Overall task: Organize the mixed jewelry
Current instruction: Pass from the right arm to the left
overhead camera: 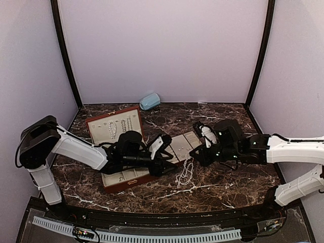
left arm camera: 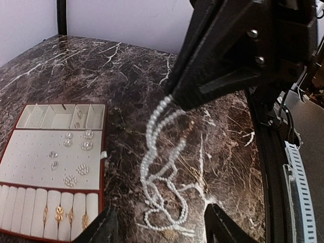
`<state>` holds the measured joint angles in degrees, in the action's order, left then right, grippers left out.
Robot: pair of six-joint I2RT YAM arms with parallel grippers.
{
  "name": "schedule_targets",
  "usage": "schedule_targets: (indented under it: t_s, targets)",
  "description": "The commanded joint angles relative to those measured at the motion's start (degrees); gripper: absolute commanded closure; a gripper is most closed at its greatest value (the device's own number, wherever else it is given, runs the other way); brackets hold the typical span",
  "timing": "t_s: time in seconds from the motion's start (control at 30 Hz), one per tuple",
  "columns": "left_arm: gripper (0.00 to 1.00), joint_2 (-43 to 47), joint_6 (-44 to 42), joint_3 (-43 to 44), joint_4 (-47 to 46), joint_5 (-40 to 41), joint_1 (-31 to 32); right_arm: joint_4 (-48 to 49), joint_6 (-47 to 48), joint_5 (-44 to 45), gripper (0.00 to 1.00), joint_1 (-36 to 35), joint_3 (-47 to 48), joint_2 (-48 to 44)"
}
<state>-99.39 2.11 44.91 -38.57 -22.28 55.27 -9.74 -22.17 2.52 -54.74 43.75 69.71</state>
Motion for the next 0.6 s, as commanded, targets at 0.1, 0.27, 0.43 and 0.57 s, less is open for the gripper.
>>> schedule_targets:
  t_s: [0.1,0.27,0.43,0.57]
  targets:
    - [0.39,-10.64,1.31,7.89,-11.78,-1.34,0.20,4.04,-1.39,-1.85,0.93,0.25,-1.22,-2.04]
    - [0.41,-13.43,1.32,9.79,-11.78,-1.63,0.20,4.27,-1.54,-2.26,0.93,0.25,-1.20,-2.12]
    - [0.43,-15.19,0.70,10.70,-12.18,-1.08,0.28,5.10,-1.91,-2.26,0.93,0.20,-1.47,-1.77]
    - [0.50,-16.52,0.53,11.62,-12.06,0.38,0.36,5.06,-1.96,-3.66,0.93,0.25,-1.14,-1.49]
